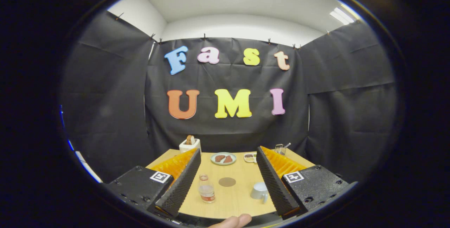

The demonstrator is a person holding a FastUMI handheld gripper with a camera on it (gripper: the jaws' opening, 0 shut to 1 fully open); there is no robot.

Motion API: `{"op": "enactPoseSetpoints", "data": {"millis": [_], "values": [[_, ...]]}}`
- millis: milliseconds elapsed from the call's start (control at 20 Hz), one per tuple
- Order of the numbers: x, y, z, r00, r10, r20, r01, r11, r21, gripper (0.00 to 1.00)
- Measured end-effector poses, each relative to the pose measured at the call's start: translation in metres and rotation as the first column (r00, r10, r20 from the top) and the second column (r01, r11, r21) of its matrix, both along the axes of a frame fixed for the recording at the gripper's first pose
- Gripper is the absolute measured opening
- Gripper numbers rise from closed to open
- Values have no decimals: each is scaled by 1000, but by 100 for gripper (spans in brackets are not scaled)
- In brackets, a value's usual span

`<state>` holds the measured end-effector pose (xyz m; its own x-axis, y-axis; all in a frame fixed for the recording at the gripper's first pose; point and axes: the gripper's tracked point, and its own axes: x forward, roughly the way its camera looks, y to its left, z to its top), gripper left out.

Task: Take the bottle from table, then pour the juice into the cup, finally place the bottle on the coaster

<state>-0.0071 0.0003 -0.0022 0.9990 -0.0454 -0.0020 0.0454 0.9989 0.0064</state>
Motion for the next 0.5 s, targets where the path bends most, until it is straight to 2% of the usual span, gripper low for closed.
{"op": "enactPoseSetpoints", "data": {"millis": [250,500], "values": [[11,9,-32,1000,1,-14,0,1000,28,100],[24,22,-68,999,-10,-52,10,1000,-6,100]]}}
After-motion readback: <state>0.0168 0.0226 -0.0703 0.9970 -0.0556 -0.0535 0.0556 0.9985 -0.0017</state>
